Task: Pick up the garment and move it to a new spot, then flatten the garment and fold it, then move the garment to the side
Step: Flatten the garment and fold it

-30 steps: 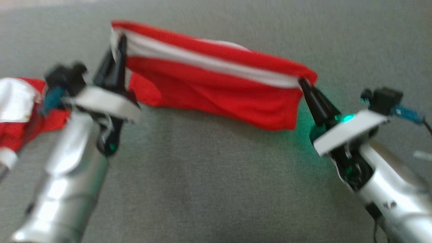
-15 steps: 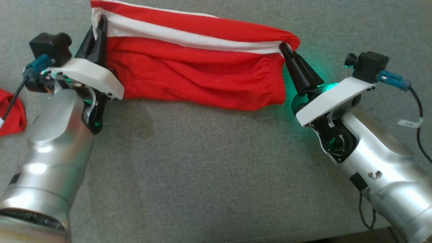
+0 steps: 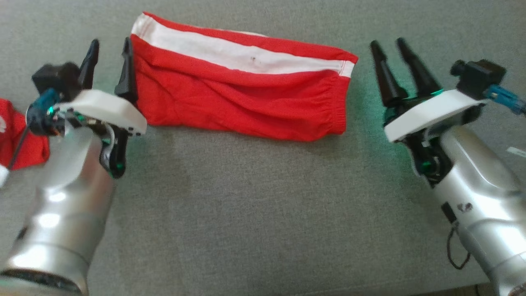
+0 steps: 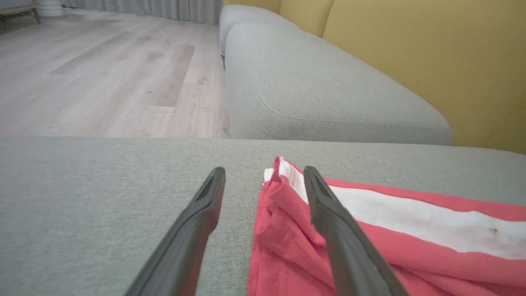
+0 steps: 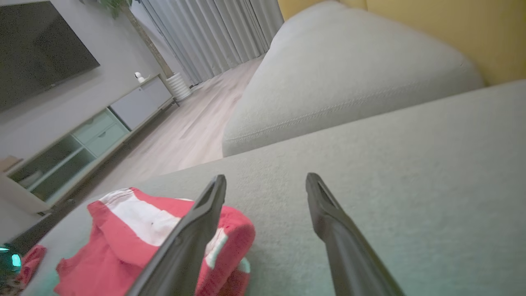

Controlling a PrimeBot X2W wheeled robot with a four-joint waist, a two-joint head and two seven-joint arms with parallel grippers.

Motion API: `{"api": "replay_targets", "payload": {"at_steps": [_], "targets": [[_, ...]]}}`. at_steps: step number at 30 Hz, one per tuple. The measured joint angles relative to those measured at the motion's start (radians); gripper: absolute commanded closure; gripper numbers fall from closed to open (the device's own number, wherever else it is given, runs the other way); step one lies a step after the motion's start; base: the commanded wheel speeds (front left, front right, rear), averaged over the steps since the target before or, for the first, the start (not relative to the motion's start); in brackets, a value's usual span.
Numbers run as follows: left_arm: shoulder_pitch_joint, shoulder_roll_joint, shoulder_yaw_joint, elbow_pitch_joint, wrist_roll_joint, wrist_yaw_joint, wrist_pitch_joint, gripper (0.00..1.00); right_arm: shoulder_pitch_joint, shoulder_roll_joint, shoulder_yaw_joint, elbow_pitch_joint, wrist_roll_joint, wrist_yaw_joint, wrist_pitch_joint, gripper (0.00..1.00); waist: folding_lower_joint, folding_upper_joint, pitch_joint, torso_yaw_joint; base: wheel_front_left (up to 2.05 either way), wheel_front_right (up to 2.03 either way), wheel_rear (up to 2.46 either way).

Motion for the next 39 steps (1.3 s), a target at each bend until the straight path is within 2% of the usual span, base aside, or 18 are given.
{"api": "replay_targets", "payload": {"at_steps": [4, 8, 14, 20, 28, 33, 37, 38, 39], "targets": [[0.107, -0.009, 0.079, -0.127, 0.083, 0.068, -0.003, 0.00, 0.089, 0.038, -0.221, -0.029, -0.257, 0.000, 0.000, 0.00, 0.0000, 0.0000, -0.035, 0.007, 0.00, 0.00, 0.00], [0.249, -0.044, 0.157, -0.251, 0.187, 0.127, -0.003, 0.00, 0.227, 0.106, -0.389, -0.083, -0.477, 0.000, -0.001, 0.00, 0.0000, 0.0000, -0.076, 0.012, 0.00, 0.00, 0.00], [0.463, -0.104, 0.264, -0.387, 0.298, 0.151, -0.003, 0.00, 0.369, 0.180, -0.520, -0.135, -0.669, 0.000, -0.002, 0.00, -0.0002, 0.0000, -0.140, 0.019, 0.00, 0.00, 0.00], [0.639, -0.162, 0.363, -0.490, 0.369, 0.148, -0.003, 0.00, 0.475, 0.216, -0.586, -0.163, -0.762, 0.000, -0.002, 0.00, -0.0002, 0.0000, -0.188, 0.032, 0.00, 0.00, 0.00], [0.739, -0.186, 0.420, -0.523, 0.420, 0.111, -0.003, 0.00, 0.542, 0.239, -0.613, -0.169, -0.792, 0.000, -0.002, 0.00, -0.0001, 0.0000, -0.212, 0.038, 0.00, 0.00, 0.00], [0.688, -0.188, 0.421, -0.493, 0.429, 0.071, -0.003, 0.00, 0.536, 0.244, -0.599, -0.178, -0.793, 0.000, -0.002, 0.00, 0.0000, 0.0000, -0.188, 0.029, 0.00, 0.00, 0.00], [0.525, -0.190, 0.418, -0.417, 0.429, 0.049, -0.003, 0.00, 0.503, 0.245, -0.584, -0.183, -0.793, 0.000, -0.002, 0.00, 0.0001, 0.0000, -0.143, 0.018, 0.00, 0.00, 0.00], [0.525, -0.190, 0.418, -0.417, 0.429, 0.049, -0.003, 0.00, 0.503, 0.245, -0.584, -0.183, -0.793, 0.000, -0.002, 0.00, 0.0001, 0.0000, -0.143, 0.018, 0.00, 0.00, 0.00], [0.425, -0.193, 0.417, -0.370, 0.429, 0.044, -0.003, 0.00, 0.478, 0.245, -0.580, -0.187, -0.793, 0.000, -0.002, 0.00, 0.0003, 0.0000, -0.116, 0.010, 0.00, 0.00, 0.00]]}}
